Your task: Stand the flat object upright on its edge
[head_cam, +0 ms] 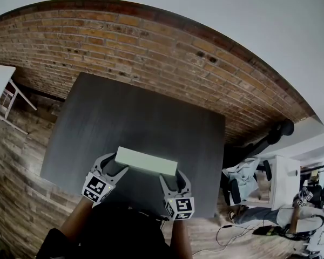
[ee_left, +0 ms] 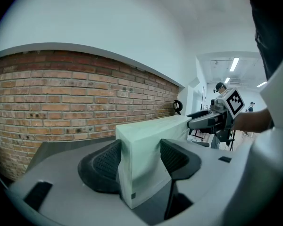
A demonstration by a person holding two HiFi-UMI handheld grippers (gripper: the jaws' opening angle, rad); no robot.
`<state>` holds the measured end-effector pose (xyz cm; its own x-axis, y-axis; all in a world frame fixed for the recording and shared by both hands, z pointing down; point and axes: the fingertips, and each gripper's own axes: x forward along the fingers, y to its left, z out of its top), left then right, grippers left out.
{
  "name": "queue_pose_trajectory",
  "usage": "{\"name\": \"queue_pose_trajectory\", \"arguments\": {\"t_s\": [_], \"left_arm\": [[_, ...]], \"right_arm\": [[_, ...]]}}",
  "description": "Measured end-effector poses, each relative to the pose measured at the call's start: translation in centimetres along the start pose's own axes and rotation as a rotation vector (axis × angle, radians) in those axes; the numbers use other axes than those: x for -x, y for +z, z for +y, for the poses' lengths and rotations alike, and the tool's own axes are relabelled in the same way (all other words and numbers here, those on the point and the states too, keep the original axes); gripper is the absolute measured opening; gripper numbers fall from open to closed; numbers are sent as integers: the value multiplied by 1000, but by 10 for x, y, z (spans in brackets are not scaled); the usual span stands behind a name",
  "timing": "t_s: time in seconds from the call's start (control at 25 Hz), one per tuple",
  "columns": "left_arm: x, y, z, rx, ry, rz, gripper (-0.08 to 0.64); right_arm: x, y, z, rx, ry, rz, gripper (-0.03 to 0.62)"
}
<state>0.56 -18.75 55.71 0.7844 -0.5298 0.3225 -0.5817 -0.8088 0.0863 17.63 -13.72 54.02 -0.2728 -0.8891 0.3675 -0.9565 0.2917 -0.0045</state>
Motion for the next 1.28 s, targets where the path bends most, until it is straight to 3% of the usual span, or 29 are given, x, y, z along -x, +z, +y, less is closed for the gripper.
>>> {"name": "queue_pose_trajectory", "arguments": {"t_s": [1.28], "left_arm": [[14, 8, -8, 16, 18, -26, 259]], "right_arm": [[9, 1, 7, 60, -6, -14, 276]]}}
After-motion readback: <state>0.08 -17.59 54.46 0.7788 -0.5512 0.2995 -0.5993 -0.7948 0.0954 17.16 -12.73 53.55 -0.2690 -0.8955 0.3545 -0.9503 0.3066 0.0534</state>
